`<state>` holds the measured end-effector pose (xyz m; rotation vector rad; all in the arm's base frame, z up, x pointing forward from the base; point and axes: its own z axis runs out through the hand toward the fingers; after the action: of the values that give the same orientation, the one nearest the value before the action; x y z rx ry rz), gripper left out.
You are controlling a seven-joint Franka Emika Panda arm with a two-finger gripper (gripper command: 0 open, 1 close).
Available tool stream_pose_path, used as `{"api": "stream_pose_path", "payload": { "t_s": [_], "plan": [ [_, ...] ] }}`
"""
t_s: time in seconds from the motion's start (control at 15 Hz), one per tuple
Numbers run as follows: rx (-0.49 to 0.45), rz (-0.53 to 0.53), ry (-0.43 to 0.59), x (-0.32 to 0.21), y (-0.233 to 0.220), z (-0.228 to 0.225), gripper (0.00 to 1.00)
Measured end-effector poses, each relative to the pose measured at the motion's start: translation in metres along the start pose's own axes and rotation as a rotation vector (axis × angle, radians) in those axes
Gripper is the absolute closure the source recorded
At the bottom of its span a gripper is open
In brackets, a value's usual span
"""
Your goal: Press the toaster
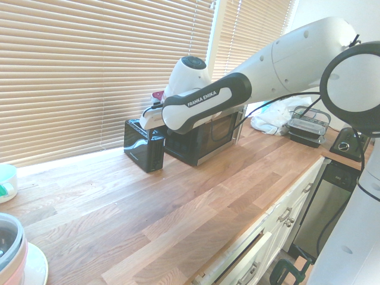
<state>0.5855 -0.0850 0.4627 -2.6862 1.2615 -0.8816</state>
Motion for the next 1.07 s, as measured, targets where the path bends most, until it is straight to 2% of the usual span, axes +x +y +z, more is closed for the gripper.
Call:
{"api": "stream_pose_path", "payload": {
  "t_s": [1.07],
  "plan": [
    [-0.002,0.005,-0.028,0.013,0.006,0.002,1.0]
  ]
}}
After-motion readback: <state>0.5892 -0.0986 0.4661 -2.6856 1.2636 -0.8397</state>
